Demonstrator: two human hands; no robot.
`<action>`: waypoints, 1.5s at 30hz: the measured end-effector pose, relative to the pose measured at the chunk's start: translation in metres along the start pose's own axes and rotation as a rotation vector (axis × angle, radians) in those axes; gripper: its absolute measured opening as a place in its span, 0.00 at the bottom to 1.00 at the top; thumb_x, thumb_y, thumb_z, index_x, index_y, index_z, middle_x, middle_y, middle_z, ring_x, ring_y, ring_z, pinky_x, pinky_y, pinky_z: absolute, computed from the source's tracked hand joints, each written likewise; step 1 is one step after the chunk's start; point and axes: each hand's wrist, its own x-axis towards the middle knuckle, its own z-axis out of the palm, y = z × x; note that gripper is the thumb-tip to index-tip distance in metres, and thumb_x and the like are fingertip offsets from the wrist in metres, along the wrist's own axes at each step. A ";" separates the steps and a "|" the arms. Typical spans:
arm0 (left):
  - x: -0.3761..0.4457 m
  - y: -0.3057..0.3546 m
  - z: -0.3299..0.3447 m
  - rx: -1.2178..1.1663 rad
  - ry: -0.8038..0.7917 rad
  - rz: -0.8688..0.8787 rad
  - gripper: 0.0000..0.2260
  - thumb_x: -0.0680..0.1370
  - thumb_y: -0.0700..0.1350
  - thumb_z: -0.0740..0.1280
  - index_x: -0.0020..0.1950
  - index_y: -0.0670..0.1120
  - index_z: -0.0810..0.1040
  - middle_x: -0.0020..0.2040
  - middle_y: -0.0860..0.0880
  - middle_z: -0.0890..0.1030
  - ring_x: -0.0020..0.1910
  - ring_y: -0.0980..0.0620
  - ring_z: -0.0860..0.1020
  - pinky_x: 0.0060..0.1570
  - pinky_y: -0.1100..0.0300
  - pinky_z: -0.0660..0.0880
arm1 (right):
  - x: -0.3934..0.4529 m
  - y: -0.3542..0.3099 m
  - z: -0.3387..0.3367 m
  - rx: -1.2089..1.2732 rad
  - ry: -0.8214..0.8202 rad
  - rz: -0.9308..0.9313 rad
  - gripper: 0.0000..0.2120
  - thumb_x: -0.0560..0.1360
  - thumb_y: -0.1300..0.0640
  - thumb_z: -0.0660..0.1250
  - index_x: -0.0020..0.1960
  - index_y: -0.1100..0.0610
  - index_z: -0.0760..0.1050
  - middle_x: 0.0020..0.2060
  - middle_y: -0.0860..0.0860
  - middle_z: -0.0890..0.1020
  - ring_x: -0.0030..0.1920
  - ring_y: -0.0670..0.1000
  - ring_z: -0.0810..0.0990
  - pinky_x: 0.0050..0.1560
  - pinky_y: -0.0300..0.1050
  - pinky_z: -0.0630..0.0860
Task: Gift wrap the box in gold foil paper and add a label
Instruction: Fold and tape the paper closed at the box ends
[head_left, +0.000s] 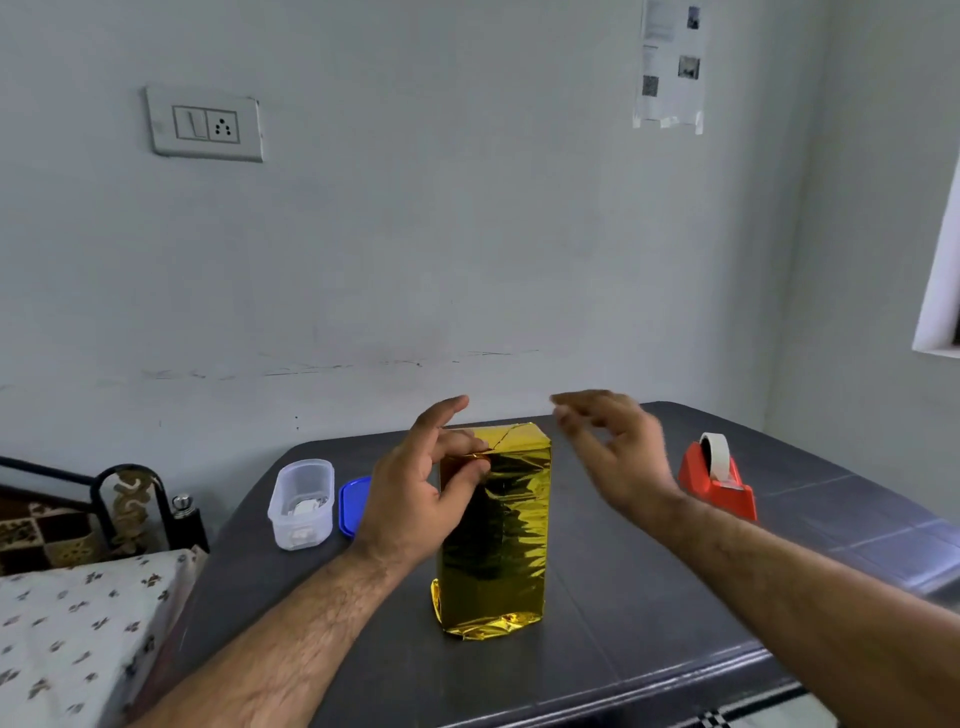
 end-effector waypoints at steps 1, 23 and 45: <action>-0.001 0.001 0.000 0.007 0.009 0.011 0.31 0.74 0.39 0.80 0.75 0.49 0.72 0.52 0.58 0.87 0.58 0.63 0.83 0.63 0.73 0.71 | 0.003 0.008 -0.007 0.048 0.071 0.159 0.05 0.80 0.46 0.73 0.53 0.44 0.86 0.46 0.40 0.86 0.46 0.41 0.82 0.45 0.34 0.77; 0.002 -0.012 -0.007 0.085 -0.088 0.237 0.19 0.77 0.47 0.74 0.67 0.48 0.77 0.55 0.53 0.86 0.56 0.57 0.83 0.55 0.57 0.82 | 0.014 0.170 -0.120 -0.222 0.144 1.310 0.07 0.82 0.59 0.70 0.57 0.60 0.77 0.41 0.58 0.77 0.34 0.54 0.75 0.30 0.48 0.74; 0.000 -0.007 0.003 -0.123 -0.025 -0.022 0.25 0.73 0.36 0.78 0.67 0.43 0.73 0.54 0.54 0.87 0.58 0.63 0.83 0.57 0.71 0.77 | 0.025 0.163 -0.112 0.184 0.521 1.336 0.08 0.72 0.66 0.72 0.50 0.58 0.81 0.37 0.52 0.80 0.30 0.51 0.76 0.23 0.39 0.70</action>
